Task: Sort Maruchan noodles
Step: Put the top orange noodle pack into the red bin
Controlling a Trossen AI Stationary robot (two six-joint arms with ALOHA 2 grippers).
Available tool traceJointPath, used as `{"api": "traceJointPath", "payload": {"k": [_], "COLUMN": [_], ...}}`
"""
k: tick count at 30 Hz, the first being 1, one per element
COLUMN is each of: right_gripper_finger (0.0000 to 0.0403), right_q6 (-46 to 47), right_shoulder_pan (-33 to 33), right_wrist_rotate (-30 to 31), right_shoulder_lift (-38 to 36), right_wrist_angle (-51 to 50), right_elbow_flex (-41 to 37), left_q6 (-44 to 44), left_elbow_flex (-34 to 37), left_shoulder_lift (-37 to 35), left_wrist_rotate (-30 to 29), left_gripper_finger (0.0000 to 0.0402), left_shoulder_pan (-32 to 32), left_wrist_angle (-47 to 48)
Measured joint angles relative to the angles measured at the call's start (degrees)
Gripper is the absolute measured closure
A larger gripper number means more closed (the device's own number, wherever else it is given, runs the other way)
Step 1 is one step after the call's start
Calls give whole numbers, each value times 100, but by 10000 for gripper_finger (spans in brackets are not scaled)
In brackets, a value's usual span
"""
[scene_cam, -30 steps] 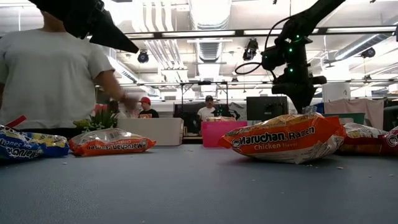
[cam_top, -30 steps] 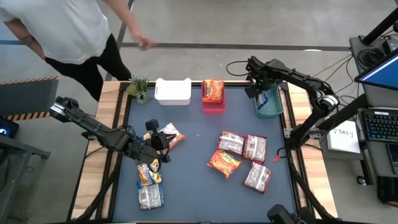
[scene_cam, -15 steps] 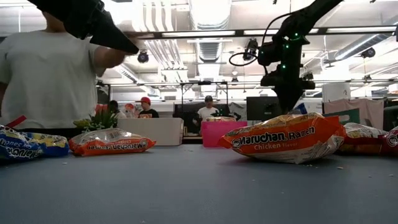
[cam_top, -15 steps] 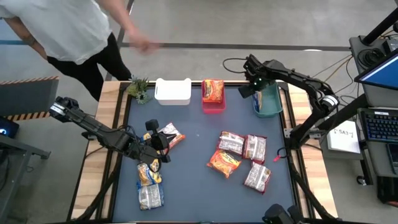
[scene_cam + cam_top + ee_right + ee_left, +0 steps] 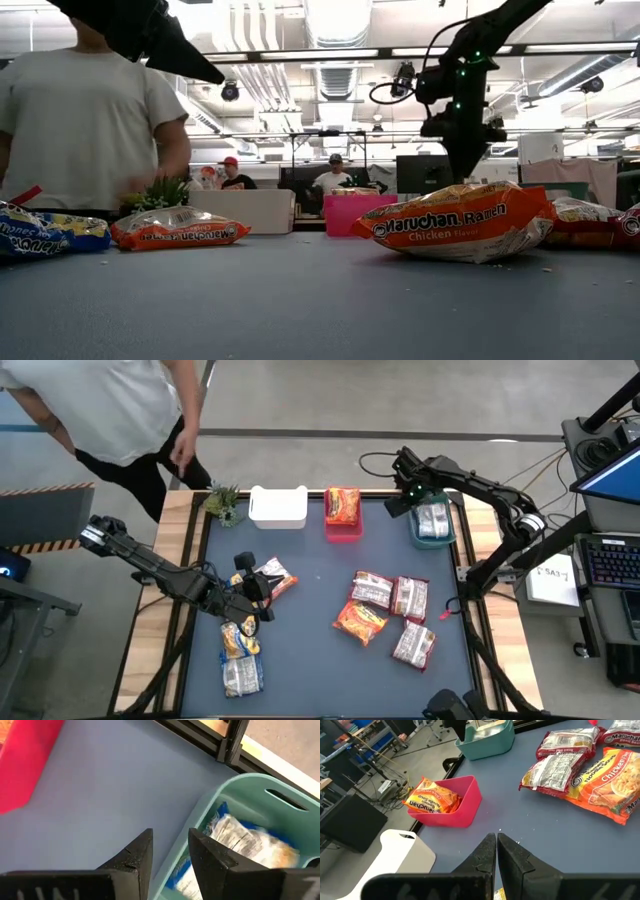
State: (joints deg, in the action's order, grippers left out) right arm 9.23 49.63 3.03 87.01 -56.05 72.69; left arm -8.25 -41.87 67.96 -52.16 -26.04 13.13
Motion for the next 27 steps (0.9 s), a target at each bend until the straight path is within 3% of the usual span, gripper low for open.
{"api": "traceJointPath", "payload": {"k": [8, 14, 22, 27], "right_gripper_finger": [291, 291, 291, 291], "right_q6": [-35, -31, 98, 466], "right_shoulder_pan": [-247, -790, -1838, -2492], "right_wrist_rotate": [0, 0, -64, -444], "right_shoulder_lift": [-431, -995, -1959, -2375], "right_wrist_angle": [5, 349, 2035, 3138], "right_elbow_flex": [-4, -252, -1469, -2321], "left_q6": [-255, -893, -1707, -2400], "left_elbow_flex": [0, 0, 0, -90], "left_shoulder_lift": [0, 0, 107, 285], "left_wrist_rotate": [2, 226, 1134, 1735], "left_gripper_finger": [402, 402, 402, 401], "left_shoulder_pan": [2, 157, 559, 739], "left_wrist_angle": [27, 371, 965, 1670]}}
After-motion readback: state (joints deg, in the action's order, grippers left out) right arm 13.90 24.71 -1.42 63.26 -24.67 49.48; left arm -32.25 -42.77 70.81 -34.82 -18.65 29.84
